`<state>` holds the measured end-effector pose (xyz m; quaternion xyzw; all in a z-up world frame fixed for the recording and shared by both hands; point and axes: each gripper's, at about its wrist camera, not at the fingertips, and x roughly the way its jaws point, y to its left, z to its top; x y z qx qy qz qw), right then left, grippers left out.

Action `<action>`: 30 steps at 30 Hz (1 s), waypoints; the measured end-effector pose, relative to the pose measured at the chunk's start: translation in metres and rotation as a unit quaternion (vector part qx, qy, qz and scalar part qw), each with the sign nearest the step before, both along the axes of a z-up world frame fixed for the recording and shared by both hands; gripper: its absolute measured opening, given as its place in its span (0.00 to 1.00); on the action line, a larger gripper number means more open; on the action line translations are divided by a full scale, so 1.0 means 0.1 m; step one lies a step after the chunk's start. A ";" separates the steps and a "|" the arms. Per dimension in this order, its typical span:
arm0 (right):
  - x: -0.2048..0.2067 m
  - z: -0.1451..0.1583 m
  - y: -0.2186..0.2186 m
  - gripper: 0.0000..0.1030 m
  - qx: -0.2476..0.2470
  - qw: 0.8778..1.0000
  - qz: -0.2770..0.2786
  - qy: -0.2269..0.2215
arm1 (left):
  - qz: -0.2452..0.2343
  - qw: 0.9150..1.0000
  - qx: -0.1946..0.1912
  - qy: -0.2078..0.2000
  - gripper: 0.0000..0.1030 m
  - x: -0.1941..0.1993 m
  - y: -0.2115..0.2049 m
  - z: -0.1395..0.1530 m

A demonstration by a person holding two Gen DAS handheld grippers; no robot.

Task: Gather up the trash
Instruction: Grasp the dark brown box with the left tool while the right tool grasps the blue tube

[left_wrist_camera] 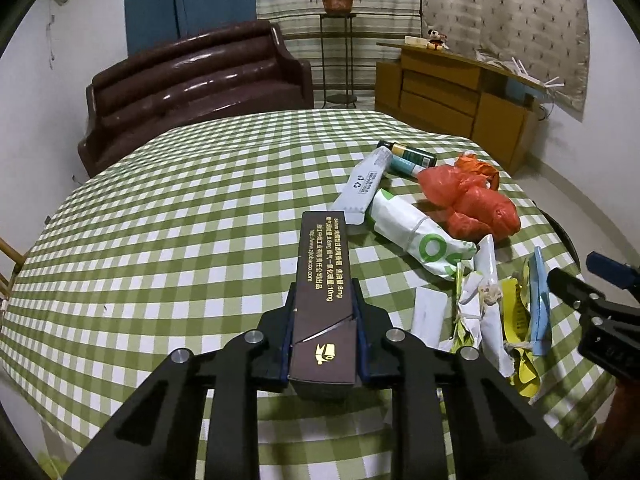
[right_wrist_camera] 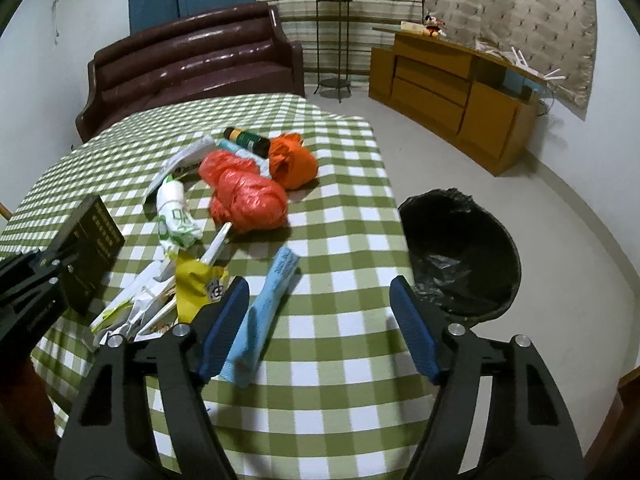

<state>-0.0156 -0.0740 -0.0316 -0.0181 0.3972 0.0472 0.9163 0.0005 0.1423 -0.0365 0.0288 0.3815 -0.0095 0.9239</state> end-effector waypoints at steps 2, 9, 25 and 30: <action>0.01 -0.02 0.03 0.58 0.005 1.000 0.003 0.008 | 0.001 1.000 0.003 -0.003 0.23 -0.01 0.01 0.01; 0.00 -0.10 0.13 0.47 0.000 0.999 0.018 0.026 | 0.005 1.000 0.002 -0.004 0.23 -0.04 0.05 0.01; -0.02 -0.08 0.09 0.27 0.027 0.999 0.024 0.040 | 0.011 1.000 -0.002 0.005 0.23 0.01 0.14 -0.01; -0.02 -0.10 0.09 0.35 0.037 0.998 0.017 0.048 | 0.013 1.000 0.001 0.002 0.23 0.00 0.19 -0.01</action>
